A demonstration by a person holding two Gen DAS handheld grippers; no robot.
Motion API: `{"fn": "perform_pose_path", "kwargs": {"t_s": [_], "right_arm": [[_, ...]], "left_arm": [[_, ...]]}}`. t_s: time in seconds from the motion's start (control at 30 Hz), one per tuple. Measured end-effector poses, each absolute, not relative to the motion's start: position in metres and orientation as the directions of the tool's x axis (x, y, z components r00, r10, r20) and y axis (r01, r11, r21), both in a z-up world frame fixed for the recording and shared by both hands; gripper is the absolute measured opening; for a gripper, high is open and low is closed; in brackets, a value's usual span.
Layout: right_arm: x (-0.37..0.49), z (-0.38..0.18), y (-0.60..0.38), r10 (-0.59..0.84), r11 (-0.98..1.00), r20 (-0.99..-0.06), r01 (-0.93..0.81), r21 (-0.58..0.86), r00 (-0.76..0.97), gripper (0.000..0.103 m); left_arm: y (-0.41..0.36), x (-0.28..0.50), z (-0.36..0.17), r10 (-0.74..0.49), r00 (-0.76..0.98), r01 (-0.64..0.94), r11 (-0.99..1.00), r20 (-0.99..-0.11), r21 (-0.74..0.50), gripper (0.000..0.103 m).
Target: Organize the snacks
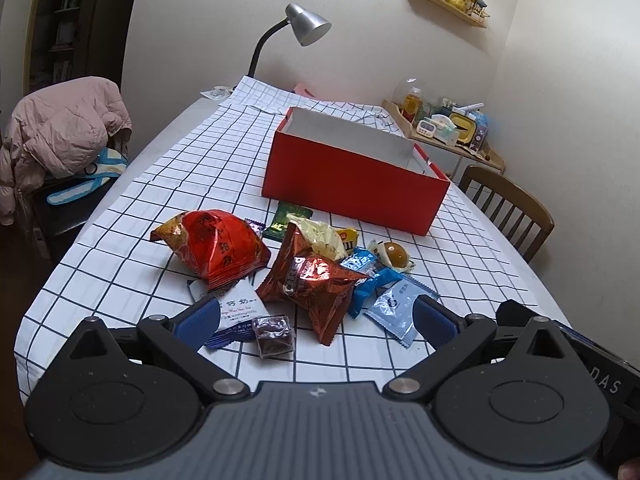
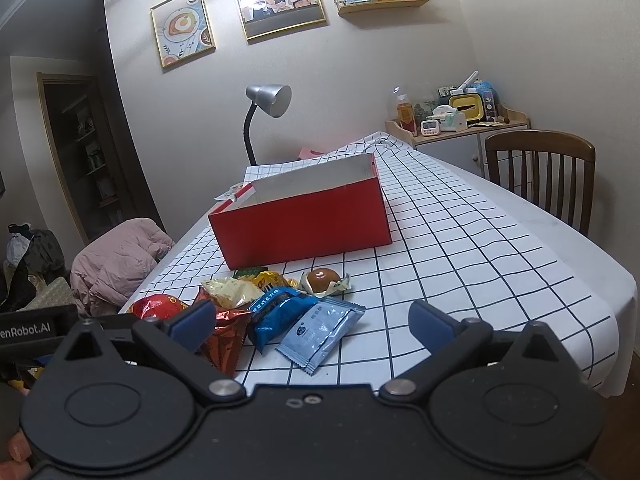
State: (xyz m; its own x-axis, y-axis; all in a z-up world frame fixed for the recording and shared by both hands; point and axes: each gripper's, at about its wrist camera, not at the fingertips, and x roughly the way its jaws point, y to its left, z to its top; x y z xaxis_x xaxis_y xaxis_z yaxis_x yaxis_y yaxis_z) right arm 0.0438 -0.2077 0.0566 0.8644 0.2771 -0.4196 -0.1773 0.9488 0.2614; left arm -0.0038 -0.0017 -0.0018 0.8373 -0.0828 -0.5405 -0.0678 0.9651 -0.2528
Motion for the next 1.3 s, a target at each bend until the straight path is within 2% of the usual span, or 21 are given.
{"fn": "perform_pose_path", "kwargs": {"t_s": [1.3], "right_arm": [[0.0451, 0.0537, -0.2099, 0.293, 0.943, -0.413, -0.188, 0.276, 0.862, 0.103]], "left_arm": [[-0.0032, -0.0022, -0.0011, -0.054, 0.834, -0.093, 0.967, -0.549, -0.237, 0.103]]}}
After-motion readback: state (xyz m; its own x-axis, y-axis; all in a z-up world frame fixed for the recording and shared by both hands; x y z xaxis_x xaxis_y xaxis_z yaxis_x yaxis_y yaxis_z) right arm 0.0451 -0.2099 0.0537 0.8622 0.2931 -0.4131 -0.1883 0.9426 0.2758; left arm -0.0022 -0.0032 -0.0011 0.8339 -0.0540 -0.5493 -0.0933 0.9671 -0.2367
